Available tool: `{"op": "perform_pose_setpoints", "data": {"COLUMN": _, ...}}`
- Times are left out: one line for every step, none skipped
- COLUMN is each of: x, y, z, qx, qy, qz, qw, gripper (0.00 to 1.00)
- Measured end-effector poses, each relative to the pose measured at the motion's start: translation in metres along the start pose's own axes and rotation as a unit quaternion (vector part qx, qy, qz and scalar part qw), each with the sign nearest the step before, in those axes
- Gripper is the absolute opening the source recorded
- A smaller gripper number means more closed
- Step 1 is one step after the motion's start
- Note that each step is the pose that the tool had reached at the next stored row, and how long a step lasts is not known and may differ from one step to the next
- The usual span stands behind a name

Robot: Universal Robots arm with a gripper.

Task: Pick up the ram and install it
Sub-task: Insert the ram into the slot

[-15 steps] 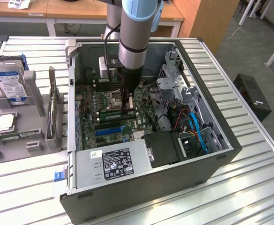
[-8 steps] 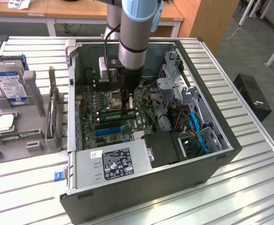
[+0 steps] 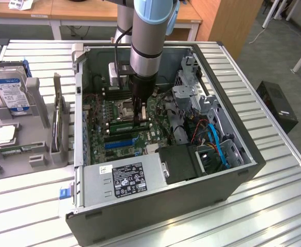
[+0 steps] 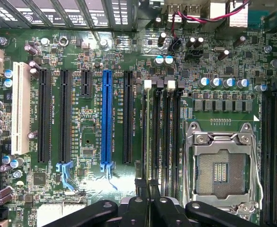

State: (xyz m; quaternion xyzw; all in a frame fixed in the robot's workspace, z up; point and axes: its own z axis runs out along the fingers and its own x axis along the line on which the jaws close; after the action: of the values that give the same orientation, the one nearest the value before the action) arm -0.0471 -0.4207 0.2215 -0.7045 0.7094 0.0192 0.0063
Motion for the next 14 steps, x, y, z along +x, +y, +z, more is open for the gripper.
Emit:
{"op": "perform_pose_setpoints", "data": {"x": 0.0000, "y": 0.0000, "z": 0.0000, "qx": 0.0000, "qy": 0.0000, "qz": 0.000, "qw": 1.0000, "gripper": 0.12}}
{"op": "perform_pose_setpoints", "data": {"x": 0.0000, "y": 0.0000, "z": 0.0000, "qx": 0.0000, "qy": 0.0000, "qz": 0.000, "qw": 1.0000, "gripper": 0.12}}
{"op": "perform_pose_setpoints", "data": {"x": 0.0000, "y": -0.0001, "z": 0.0001, "qx": 0.0002, "qy": -0.0002, "qz": 0.000, "qw": 1.0000, "gripper": 0.12}}
{"op": "perform_pose_setpoints", "data": {"x": 0.0000, "y": -0.0001, "z": 0.0001, "qx": 0.0002, "qy": -0.0003, "qz": 0.000, "qw": 1.0000, "gripper": 0.13}}
{"op": "perform_pose_setpoints", "data": {"x": 0.0000, "y": -0.0001, "z": 0.0002, "qx": 0.0001, "qy": -0.0003, "qz": 0.000, "qw": 1.0000, "gripper": 0.13}}
{"op": "perform_pose_setpoints", "data": {"x": 0.0000, "y": 0.0000, "z": 0.0001, "qx": 0.0001, "qy": -0.0003, "qz": 0.000, "qw": 1.0000, "gripper": 0.19}}
{"op": "perform_pose_setpoints", "data": {"x": 0.0000, "y": 0.0000, "z": 0.0001, "qx": 0.0000, "qy": -0.0002, "qz": 0.000, "qw": 1.0000, "gripper": 0.19}}
{"op": "perform_pose_setpoints", "data": {"x": 0.0000, "y": 0.0000, "z": -0.0002, "qx": 0.0000, "qy": -0.0001, "qz": 0.000, "qw": 1.0000, "gripper": 0.19}}
{"op": "perform_pose_setpoints", "data": {"x": 0.0000, "y": 0.0000, "z": -0.0006, "qx": 0.0000, "qy": -0.0001, "qz": 0.000, "qw": 1.0000, "gripper": 0.19}}
{"op": "perform_pose_setpoints", "data": {"x": 0.0000, "y": 0.0000, "z": -0.0010, "qx": 0.0000, "qy": -0.0001, "qz": 0.000, "qw": 1.0000, "gripper": 0.19}}
{"op": "perform_pose_setpoints", "data": {"x": 0.0000, "y": 0.0000, "z": -0.0016, "qx": 0.0000, "qy": -0.0001, "qz": 0.000, "qw": 1.0000, "gripper": 0.19}}
{"op": "perform_pose_setpoints", "data": {"x": -0.0001, "y": 0.0000, "z": -0.0023, "qx": 0.0000, "qy": -0.0001, "qz": 0.000, "qw": 1.0000, "gripper": 0.19}}
{"op": "perform_pose_setpoints", "data": {"x": -0.0001, "y": 0.0001, "z": -0.0034, "qx": 0.0000, "qy": -0.0001, "qz": 0.000, "qw": 1.0000, "gripper": 0.19}}
{"op": "perform_pose_setpoints", "data": {"x": -0.0001, "y": 0.0001, "z": -0.0045, "qx": 0.0000, "qy": -0.0001, "qz": 0.000, "qw": 1.0000, "gripper": 0.19}}
